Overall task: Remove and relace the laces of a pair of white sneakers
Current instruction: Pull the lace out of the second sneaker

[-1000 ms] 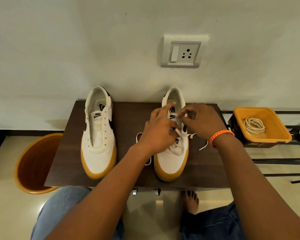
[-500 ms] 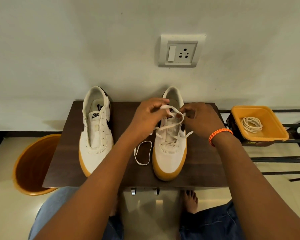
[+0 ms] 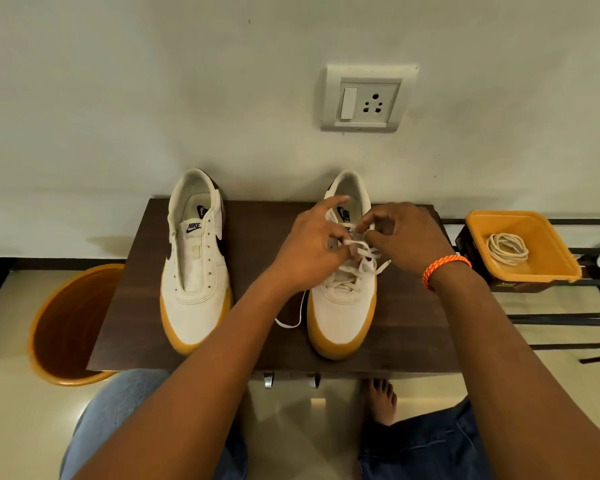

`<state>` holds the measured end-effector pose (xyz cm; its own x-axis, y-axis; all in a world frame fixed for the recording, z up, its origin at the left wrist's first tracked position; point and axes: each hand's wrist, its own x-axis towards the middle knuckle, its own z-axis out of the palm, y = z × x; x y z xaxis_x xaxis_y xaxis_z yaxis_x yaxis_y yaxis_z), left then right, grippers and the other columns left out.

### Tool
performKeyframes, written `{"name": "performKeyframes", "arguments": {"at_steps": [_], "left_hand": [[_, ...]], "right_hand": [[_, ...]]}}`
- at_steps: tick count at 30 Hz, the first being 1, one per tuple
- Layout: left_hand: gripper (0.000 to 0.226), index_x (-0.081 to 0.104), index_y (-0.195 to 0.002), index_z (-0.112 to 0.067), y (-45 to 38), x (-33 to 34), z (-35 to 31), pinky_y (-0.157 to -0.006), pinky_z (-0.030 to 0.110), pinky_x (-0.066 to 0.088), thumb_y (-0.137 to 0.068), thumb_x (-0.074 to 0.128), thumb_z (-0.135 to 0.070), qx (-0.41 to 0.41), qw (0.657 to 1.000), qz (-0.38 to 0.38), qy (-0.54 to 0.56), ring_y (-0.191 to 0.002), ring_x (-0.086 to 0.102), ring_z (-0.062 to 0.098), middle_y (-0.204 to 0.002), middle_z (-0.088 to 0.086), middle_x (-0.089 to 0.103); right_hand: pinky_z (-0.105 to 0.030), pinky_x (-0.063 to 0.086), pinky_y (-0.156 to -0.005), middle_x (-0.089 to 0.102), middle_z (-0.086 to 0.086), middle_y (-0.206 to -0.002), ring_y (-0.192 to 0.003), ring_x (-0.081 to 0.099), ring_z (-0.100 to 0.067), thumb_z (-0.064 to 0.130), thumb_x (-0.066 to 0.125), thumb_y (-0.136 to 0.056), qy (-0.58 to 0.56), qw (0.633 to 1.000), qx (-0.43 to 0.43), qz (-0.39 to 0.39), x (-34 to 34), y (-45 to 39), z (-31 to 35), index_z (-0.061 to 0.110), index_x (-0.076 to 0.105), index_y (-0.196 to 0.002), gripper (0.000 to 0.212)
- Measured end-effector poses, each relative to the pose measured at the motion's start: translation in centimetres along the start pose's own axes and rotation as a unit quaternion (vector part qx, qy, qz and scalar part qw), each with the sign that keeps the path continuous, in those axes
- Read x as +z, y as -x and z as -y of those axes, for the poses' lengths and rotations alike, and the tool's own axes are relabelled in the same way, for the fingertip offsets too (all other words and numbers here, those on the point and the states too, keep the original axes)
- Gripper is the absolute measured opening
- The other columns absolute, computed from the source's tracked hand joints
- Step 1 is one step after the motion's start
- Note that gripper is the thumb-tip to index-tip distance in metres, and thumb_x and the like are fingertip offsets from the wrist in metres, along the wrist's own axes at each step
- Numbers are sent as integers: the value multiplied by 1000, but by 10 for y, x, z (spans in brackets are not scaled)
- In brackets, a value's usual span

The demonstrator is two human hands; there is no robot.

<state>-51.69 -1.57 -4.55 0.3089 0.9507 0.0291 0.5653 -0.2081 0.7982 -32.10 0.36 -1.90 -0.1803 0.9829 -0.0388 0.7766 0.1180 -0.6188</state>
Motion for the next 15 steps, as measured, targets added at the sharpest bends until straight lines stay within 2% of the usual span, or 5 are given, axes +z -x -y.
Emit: {"name": "performKeyframes", "arguments": {"at_steps": [5, 7, 9, 12, 15], "left_hand": [[23, 72, -89, 9, 1, -16, -13, -89, 28, 52, -98, 58, -6, -75, 960, -78, 258, -105, 66, 1, -129, -9, 72], [32, 64, -93, 21, 3, -22, -22, -79, 27, 51, -96, 48, -8, -74, 924, -80, 365, -86, 66, 7, -113, 6, 79], [38, 69, -81, 6, 8, -25, -26, -77, 33, 53, -100, 42, -12, -84, 885, -61, 454, -82, 66, 22, -96, 17, 79], [38, 63, -77, -9, 9, -22, -27, -61, 36, 50, -105, 38, -16, -110, 892, -65, 434, -58, 54, 27, -63, 14, 57], [21, 59, -95, -10, 2, -14, -21, -51, 30, 41, -100, 39, -4, -120, 941, -76, 308, -55, 43, 13, -73, 6, 51]], "right_hand": [[-33, 57, -79, 73, 9, -87, -84, 68, -9, 21, 71, -88, -3, 1000, 11, -1, 1, -1, -2, 33, 78, -90, 14], [-32, 57, -83, 75, 8, -91, -89, 69, -9, 20, 71, -88, -10, 1000, 9, 2, 1, 0, -2, 34, 78, -89, 16], [-30, 56, -82, 74, 8, -92, -89, 68, -8, 19, 71, -88, -8, 1000, 3, 1, 0, 0, -2, 34, 78, -90, 17], [-24, 51, -74, 73, 10, -88, -84, 66, -4, 19, 70, -89, -11, 1000, 3, 0, 0, 0, -2, 34, 78, -90, 17], [-20, 46, -69, 71, 13, -84, -81, 64, -2, 18, 70, -89, -3, 1000, 4, -1, 1, 0, -3, 33, 78, -90, 17]]}}
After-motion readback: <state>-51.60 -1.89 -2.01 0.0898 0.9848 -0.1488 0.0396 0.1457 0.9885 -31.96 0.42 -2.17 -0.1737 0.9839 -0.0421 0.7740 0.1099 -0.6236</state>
